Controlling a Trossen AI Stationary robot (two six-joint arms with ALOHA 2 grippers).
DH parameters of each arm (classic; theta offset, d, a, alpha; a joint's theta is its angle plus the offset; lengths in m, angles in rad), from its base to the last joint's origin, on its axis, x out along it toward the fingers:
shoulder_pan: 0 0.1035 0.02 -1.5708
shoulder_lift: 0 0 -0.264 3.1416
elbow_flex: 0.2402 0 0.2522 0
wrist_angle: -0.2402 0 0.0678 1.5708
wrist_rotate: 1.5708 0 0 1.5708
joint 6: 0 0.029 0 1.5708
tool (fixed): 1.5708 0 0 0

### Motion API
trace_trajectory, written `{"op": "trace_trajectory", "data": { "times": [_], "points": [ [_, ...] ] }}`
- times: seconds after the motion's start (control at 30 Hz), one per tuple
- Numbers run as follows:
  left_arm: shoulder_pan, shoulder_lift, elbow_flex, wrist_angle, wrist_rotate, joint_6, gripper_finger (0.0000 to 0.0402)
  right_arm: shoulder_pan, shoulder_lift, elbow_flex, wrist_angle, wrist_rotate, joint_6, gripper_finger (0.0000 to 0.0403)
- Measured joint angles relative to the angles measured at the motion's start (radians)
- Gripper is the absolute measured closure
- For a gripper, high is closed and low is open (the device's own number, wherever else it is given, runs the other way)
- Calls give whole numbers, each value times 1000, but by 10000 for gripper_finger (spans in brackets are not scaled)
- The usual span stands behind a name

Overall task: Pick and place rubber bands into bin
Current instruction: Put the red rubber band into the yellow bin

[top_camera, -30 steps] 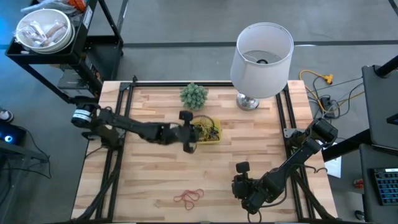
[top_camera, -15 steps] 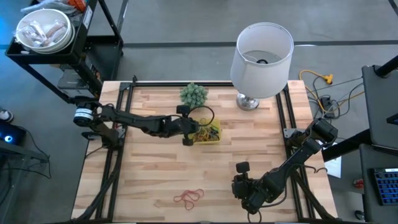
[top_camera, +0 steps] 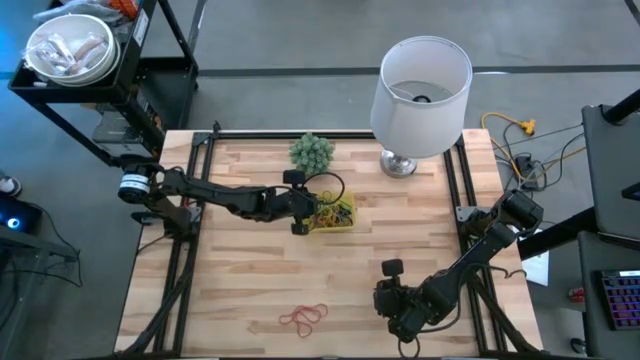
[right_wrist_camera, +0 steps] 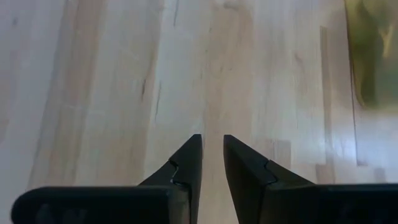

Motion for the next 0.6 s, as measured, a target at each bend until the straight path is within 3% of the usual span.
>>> {"op": "trace_trajectory", "data": {
  "times": [0.1,0.3,0.6],
  "points": [
    [0,0,0,-13,0,0,308,0,0,-30,0,-13,52,339],
    [0,0,0,-58,-4,0,308,1,0,-105,-9,-231,169,337],
    [0,0,0,-58,-4,-21,308,2,0,-133,-6,-273,177,344]
  ]
}}
